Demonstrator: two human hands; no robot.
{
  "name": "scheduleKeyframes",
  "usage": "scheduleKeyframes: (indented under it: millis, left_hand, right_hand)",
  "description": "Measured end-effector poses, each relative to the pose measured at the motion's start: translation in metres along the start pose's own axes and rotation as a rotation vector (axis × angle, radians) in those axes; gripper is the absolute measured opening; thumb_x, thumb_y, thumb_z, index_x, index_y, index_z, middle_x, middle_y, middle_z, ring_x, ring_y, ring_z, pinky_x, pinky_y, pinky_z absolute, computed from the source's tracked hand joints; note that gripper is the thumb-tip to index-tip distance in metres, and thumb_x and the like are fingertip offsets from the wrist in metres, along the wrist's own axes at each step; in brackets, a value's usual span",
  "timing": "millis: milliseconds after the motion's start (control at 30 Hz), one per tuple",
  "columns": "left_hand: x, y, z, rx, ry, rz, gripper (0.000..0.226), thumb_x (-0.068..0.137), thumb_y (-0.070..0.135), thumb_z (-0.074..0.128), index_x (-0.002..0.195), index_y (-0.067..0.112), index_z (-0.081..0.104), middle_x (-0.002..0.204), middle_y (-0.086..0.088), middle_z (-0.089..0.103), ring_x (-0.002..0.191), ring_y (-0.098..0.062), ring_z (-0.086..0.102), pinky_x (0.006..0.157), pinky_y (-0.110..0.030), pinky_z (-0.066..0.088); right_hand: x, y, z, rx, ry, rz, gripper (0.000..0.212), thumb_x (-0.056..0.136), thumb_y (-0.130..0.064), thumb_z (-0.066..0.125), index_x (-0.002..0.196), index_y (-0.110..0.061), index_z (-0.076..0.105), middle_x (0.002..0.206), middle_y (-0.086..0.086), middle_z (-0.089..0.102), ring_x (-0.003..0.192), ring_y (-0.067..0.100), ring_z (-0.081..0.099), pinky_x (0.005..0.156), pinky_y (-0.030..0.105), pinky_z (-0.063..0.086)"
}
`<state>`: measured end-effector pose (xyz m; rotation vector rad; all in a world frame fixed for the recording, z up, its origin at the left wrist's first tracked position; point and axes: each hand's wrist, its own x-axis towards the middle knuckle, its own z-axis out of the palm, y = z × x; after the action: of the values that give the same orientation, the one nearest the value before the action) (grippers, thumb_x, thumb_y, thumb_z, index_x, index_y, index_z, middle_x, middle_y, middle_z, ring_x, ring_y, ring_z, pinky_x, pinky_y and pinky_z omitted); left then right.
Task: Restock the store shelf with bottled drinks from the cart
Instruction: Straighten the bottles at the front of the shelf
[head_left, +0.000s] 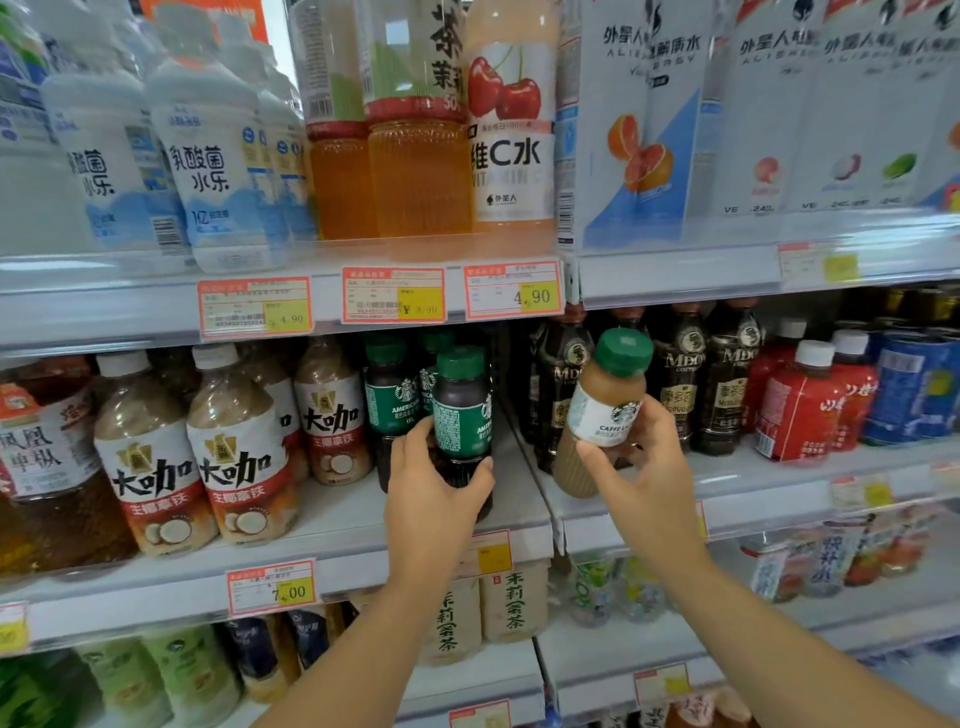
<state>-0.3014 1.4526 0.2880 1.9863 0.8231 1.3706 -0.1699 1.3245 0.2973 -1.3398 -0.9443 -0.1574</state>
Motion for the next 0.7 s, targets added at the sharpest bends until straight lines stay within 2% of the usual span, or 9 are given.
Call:
scheduleKeyframes:
  millis: [100,200,267,367,500,633,700]
  left_hand:
    - [-0.006,0.0,-0.009,-0.024,0.084,0.05,0.062,0.072,0.029,0.074,0.126,0.026,0.044,0.112,0.012,0.045,0.097,0.007,0.044,0.073,-0.003,0.035]
    - [-0.007,-0.002,-0.025,-0.043,0.163,0.099,0.062,0.072,0.029,0.073,0.126,0.024,0.044,0.11,0.01,0.045,0.097,0.007,0.043,0.076,0.003,0.035]
    - [-0.005,-0.007,-0.039,-0.029,0.198,0.119,0.062,0.072,0.027,0.073,0.126,0.024,0.043,0.113,0.007,0.044,0.101,0.002,0.045,0.08,0.002,0.035]
    - [-0.001,-0.018,-0.06,-0.005,0.213,0.077,0.06,0.075,0.025,0.072,0.127,0.024,0.043,0.118,0.003,0.045,0.104,-0.001,0.045,0.077,0.001,0.036]
    - [0.0,-0.028,-0.069,-0.025,0.17,-0.037,0.059,0.077,0.026,0.072,0.129,0.022,0.044,0.121,0.005,0.047,0.109,-0.003,0.046,0.084,-0.01,0.037]
    - [-0.006,-0.018,-0.061,-0.103,0.115,0.038,0.06,0.075,0.024,0.073,0.123,0.036,0.039,0.111,0.024,0.043,0.106,0.011,0.045,0.081,0.0,0.037]
    - [-0.004,-0.011,-0.051,-0.115,0.051,0.07,0.06,0.076,0.025,0.074,0.124,0.035,0.039,0.112,0.02,0.044,0.107,0.011,0.045,0.083,0.0,0.036]
  right_hand:
    - [0.0,-0.004,0.013,-0.024,-0.088,-0.05,0.063,0.079,-0.016,0.072,0.119,-0.049,0.036,0.114,-0.035,0.052,0.106,-0.009,0.054,0.085,0.008,0.044]
    - [0.0,-0.007,0.033,-0.014,-0.134,-0.06,0.068,0.078,-0.014,0.073,0.115,-0.057,0.035,0.111,-0.04,0.051,0.107,-0.011,0.054,0.087,0.01,0.045]
    - [-0.003,-0.006,0.045,0.002,-0.138,-0.059,0.068,0.078,-0.015,0.073,0.115,-0.057,0.035,0.114,-0.034,0.052,0.11,-0.007,0.054,0.091,0.015,0.046]
    - [-0.007,-0.009,0.061,0.051,-0.143,-0.053,0.065,0.077,-0.017,0.073,0.117,-0.053,0.037,0.119,-0.026,0.053,0.112,-0.004,0.054,0.094,0.022,0.047]
    - [-0.015,-0.018,0.079,0.058,-0.152,-0.085,0.066,0.077,-0.018,0.074,0.119,-0.052,0.036,0.116,-0.035,0.052,0.112,-0.007,0.052,0.092,0.011,0.043]
    - [-0.02,-0.029,0.075,0.029,-0.045,-0.176,0.069,0.077,-0.018,0.074,0.122,-0.053,0.035,0.118,-0.037,0.049,0.112,-0.008,0.051,0.089,0.006,0.04]
    - [-0.018,-0.031,0.067,0.013,0.013,-0.198,0.071,0.077,-0.017,0.073,0.122,-0.054,0.034,0.117,-0.038,0.048,0.11,-0.007,0.052,0.089,0.006,0.041]
